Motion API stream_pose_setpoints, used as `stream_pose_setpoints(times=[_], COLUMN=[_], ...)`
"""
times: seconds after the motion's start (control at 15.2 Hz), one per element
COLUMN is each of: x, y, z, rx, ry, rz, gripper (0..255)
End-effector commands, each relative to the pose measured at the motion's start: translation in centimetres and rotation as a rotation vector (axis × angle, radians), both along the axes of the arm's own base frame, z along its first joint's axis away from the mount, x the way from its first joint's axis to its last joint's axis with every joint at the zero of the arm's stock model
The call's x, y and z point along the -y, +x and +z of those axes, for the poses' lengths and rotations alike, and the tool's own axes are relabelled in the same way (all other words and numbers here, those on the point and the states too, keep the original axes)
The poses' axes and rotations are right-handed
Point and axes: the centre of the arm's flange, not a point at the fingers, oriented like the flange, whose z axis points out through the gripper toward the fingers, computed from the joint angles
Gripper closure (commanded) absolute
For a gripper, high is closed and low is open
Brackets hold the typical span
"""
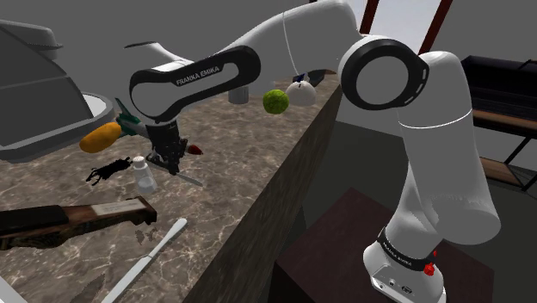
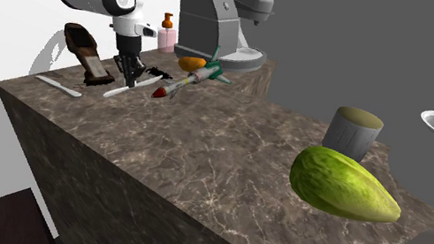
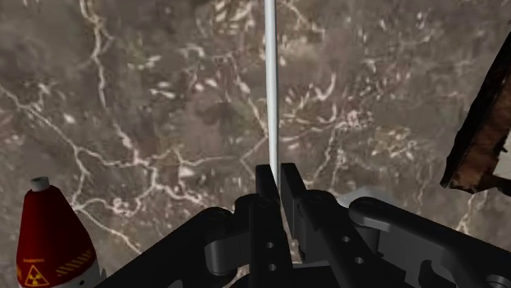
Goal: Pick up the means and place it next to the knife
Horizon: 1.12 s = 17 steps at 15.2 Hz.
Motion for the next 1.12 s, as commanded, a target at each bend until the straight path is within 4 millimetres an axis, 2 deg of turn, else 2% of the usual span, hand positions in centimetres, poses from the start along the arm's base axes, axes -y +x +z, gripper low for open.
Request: stream_pose_setpoints(times=[0.0, 0.2, 0.26, 0.59, 0.86, 1.06], x=[0.0, 0.0, 0.0, 0.0, -0.1, -0.1], y=[0.0, 0.0, 0.0, 0.0, 0.2, 0.2], z=[-0.1, -0.1, -0.1, -0.1, 4.9, 4.9], rx=[0.0, 0.0, 0.0, 0.0, 0.0, 0.0], ry=[0.0, 0.0, 0.0, 0.0, 0.0, 0.0], rz=[0.0, 0.0, 0.0, 0.0, 0.0, 0.0], gripper=[255, 255, 0, 0, 0, 0])
